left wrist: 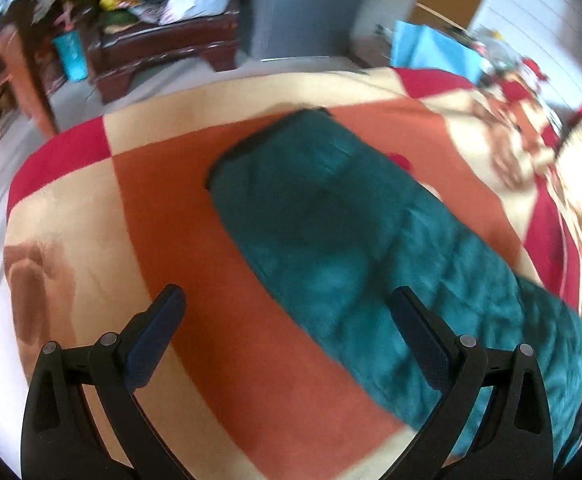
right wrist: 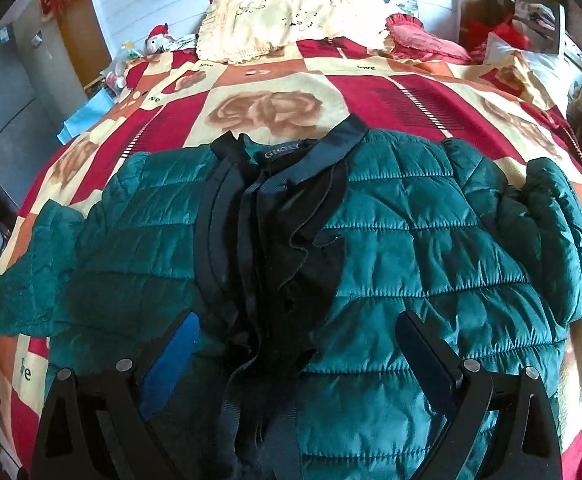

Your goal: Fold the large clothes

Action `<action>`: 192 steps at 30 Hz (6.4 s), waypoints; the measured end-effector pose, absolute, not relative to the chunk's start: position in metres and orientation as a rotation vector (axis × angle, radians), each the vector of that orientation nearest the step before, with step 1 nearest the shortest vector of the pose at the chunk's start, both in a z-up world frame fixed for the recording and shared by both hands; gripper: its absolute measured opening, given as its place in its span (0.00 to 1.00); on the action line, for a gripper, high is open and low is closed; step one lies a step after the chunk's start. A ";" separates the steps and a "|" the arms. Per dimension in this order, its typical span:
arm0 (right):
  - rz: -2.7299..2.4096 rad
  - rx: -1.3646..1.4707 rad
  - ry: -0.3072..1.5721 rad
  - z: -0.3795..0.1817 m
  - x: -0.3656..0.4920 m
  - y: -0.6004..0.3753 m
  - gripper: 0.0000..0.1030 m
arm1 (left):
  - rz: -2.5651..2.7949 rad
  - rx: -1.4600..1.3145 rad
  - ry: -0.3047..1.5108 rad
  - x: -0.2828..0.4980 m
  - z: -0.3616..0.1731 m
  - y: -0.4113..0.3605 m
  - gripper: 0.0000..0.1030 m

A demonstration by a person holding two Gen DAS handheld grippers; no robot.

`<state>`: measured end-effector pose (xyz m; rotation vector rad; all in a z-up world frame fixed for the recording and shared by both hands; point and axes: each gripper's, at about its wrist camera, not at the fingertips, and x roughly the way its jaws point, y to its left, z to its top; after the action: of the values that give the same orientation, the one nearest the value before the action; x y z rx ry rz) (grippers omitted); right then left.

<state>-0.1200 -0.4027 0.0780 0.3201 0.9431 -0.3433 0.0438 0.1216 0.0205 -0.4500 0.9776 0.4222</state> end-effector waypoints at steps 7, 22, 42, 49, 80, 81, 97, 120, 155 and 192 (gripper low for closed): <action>-0.351 0.322 0.943 0.082 -0.126 -0.406 0.95 | 0.438 -0.526 0.926 0.064 0.012 0.141 0.99; -0.373 0.337 0.936 0.088 -0.141 -0.415 0.95 | 0.119 -0.487 0.801 0.045 0.070 0.096 0.15; -0.413 0.366 0.870 0.115 -0.189 -0.450 0.95 | -0.489 -0.268 0.836 -0.046 0.150 -0.171 0.14; -0.427 0.434 0.846 0.118 -0.208 -0.478 0.95 | -0.625 -0.172 0.894 -0.073 0.137 -0.263 0.14; -0.348 0.586 0.849 0.101 -0.200 -0.505 0.95 | -0.659 -0.080 0.974 -0.081 0.114 -0.241 0.64; -0.332 0.584 0.865 0.098 -0.194 -0.502 0.95 | -0.603 -0.063 0.964 -0.077 0.113 -0.223 0.64; -0.344 0.273 0.774 0.129 -0.157 -0.465 0.14 | -0.283 -0.152 1.035 -0.044 0.062 -0.101 0.64; -0.336 0.350 0.797 0.119 -0.167 -0.499 0.78 | -0.319 -0.058 0.975 -0.012 0.070 -0.190 0.64; -0.389 0.278 0.959 0.079 -0.160 -0.482 0.66 | -0.317 0.075 0.928 -0.036 0.071 -0.221 0.76; -0.496 0.393 0.853 0.112 -0.256 -0.549 0.80 | -0.476 0.039 0.987 -0.093 0.074 -0.289 0.76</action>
<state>-0.2555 -0.5493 0.1122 0.3934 0.8526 -0.4959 -0.0932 -0.2895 0.0744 0.0388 0.9872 -0.4759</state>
